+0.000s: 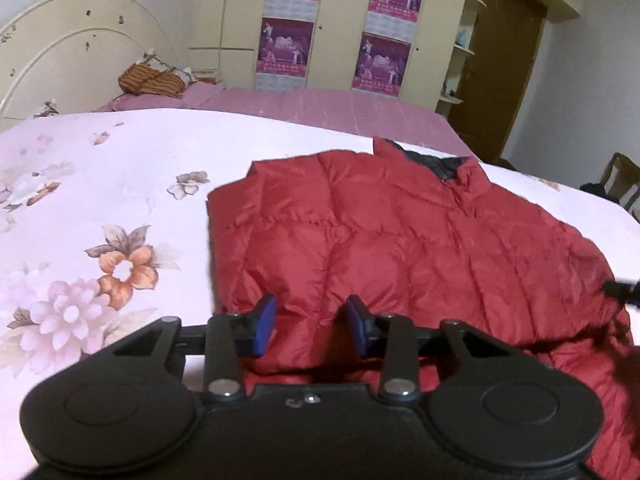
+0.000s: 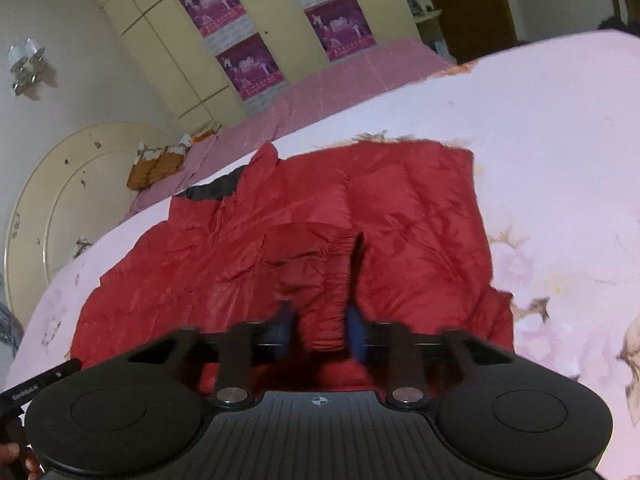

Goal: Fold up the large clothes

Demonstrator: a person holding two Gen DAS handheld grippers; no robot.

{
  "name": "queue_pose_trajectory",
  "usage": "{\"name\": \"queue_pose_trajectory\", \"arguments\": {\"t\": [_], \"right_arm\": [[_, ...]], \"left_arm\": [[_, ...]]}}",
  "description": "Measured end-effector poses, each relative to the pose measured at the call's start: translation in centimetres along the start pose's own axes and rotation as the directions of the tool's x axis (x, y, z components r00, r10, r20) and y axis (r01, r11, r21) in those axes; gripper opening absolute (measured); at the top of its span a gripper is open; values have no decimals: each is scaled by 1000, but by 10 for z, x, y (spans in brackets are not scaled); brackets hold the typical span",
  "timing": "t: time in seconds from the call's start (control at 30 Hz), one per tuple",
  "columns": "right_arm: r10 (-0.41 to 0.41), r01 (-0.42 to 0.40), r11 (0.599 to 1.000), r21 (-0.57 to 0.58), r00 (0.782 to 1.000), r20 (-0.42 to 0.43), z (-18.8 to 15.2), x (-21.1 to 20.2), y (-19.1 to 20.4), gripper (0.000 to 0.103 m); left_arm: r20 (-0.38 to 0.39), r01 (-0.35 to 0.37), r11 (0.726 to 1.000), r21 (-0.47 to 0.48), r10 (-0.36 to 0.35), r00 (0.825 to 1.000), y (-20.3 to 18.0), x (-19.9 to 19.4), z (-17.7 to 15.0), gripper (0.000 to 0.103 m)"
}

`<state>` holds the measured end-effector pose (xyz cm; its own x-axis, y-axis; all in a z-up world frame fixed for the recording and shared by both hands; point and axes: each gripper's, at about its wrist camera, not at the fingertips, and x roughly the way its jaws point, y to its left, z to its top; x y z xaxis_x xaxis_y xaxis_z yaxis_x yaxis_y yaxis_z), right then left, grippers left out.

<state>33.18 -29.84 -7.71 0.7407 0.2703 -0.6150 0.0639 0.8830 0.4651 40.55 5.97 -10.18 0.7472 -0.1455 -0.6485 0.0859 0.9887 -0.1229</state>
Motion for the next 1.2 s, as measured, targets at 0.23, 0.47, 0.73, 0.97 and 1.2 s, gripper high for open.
{"name": "queue_pose_trajectory", "arguments": {"t": [0.23, 0.47, 0.73, 0.97, 1.2], "right_arm": [[-36, 42, 995, -90, 997, 72, 5, -21, 13, 18], [-122, 119, 987, -106, 992, -21, -13, 17, -5, 18], [-194, 206, 963, -175, 977, 84, -4, -13, 7, 78], [-73, 84, 960, -266, 996, 49, 16, 26, 49, 37], [-129, 116, 926, -358, 992, -14, 14, 93, 63, 37]], "left_arm": [[12, 32, 999, 37, -32, 999, -7, 6, -2, 36], [-30, 36, 998, 58, -35, 999, -6, 27, -9, 39], [33, 53, 996, 66, -56, 998, 7, -3, 8, 52], [26, 57, 991, 118, -60, 998, -7, 36, 37, 65], [-31, 22, 986, 165, -17, 999, 3, 77, 50, 66]]}}
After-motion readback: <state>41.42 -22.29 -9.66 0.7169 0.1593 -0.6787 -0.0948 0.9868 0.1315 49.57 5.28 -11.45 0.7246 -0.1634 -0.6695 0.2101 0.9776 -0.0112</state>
